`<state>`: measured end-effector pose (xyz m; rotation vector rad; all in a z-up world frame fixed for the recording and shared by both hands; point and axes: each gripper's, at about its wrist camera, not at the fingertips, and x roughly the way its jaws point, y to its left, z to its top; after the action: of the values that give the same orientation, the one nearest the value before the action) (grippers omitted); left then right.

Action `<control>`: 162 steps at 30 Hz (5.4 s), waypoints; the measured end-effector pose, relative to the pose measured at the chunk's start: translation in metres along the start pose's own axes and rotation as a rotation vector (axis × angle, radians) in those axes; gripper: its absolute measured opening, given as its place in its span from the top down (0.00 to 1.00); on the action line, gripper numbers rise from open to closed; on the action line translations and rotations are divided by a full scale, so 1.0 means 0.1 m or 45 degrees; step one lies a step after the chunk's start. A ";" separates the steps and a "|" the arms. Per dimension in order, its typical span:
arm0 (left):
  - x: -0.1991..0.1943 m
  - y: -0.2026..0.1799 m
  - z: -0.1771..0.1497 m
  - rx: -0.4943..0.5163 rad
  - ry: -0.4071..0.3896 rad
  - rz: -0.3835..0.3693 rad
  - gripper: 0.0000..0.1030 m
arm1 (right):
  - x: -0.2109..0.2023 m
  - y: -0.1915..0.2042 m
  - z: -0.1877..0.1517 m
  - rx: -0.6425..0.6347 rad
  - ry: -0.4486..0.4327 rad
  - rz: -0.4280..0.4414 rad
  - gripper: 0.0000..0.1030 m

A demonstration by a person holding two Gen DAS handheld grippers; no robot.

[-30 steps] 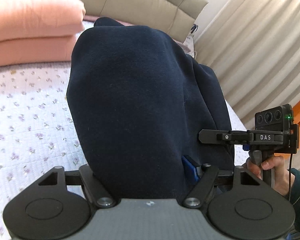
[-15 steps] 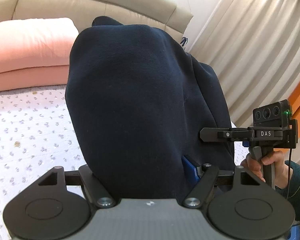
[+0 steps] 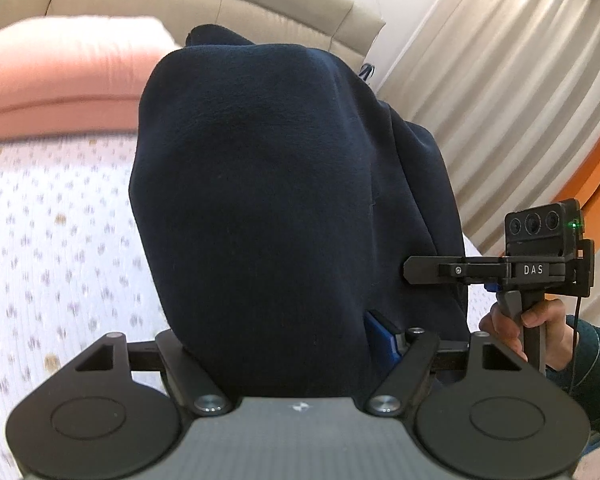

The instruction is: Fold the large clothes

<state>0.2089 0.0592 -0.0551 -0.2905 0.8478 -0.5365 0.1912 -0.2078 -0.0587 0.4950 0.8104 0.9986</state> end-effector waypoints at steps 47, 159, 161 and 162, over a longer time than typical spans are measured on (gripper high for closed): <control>0.69 0.70 -1.14 0.029 0.306 0.431 0.04 | -0.02 -1.01 -0.96 -0.028 0.397 -1.168 0.06; 0.12 -0.30 -0.64 0.084 0.340 0.823 0.00 | 0.32 0.75 -1.08 -0.334 0.611 -0.953 0.01; 0.13 -0.30 -0.64 0.084 0.342 0.822 0.00 | 0.33 0.76 -1.08 -0.333 0.613 -0.953 0.01; 0.13 -0.30 -0.64 0.081 0.344 0.820 0.00 | 0.33 0.76 -1.08 -0.332 0.614 -0.952 0.01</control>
<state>0.1565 0.0255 -0.0904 0.1229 1.1197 0.0036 0.0747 -0.1426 -0.0847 -0.2893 1.1553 0.5024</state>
